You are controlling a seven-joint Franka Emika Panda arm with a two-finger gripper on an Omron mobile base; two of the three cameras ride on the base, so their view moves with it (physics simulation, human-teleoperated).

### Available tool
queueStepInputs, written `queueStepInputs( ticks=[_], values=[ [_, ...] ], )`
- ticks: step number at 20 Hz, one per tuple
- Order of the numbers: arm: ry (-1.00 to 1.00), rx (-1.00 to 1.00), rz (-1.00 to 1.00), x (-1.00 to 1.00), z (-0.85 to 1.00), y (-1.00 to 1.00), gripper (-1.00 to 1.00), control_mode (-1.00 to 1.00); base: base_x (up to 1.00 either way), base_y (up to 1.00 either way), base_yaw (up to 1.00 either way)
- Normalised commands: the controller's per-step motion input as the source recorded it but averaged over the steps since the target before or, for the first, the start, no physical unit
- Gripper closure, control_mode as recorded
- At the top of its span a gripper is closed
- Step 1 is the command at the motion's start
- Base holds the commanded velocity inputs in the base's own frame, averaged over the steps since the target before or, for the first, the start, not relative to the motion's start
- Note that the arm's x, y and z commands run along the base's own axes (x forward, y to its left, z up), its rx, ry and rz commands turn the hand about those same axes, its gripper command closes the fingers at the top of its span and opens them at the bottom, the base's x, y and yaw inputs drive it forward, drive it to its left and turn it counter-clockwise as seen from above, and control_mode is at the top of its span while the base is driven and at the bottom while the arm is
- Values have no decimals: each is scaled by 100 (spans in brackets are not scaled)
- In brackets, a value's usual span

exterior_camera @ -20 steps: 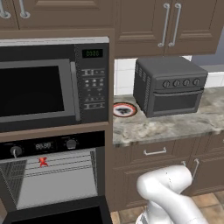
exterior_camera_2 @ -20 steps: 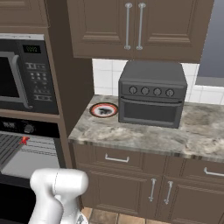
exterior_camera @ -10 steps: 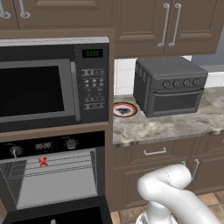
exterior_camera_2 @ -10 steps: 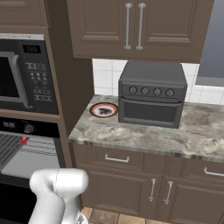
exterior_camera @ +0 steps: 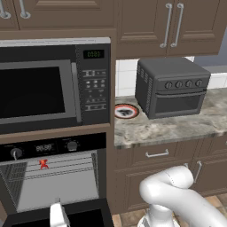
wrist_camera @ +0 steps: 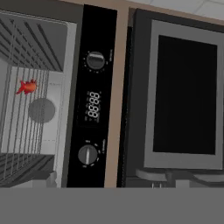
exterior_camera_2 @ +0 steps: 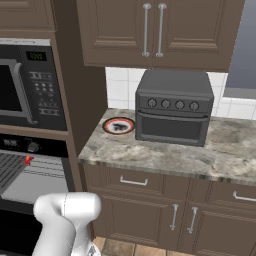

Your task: Take the fish from the oven and place it on the plate on the counter.

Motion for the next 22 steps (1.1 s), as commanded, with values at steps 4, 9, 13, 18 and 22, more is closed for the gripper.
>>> queueStepInputs(
  ticks=[4, 9, 13, 18, 22],
  values=[
    [0, 0, -5, 83, -1, -8, -100, -100, 0, 0, 0],
    [0, 0, -8, 71, -40, 0, -100, -100, 0, 0, 0],
    [3, 0, -10, 61, -69, 2, -100, -100, 0, 0, 0],
    [6, -2, -11, 81, -73, 21, -100, -100, 0, 0, 0],
    [4, -8, -13, 88, -97, 37, -100, -100, 0, 0, 0]
  ],
)
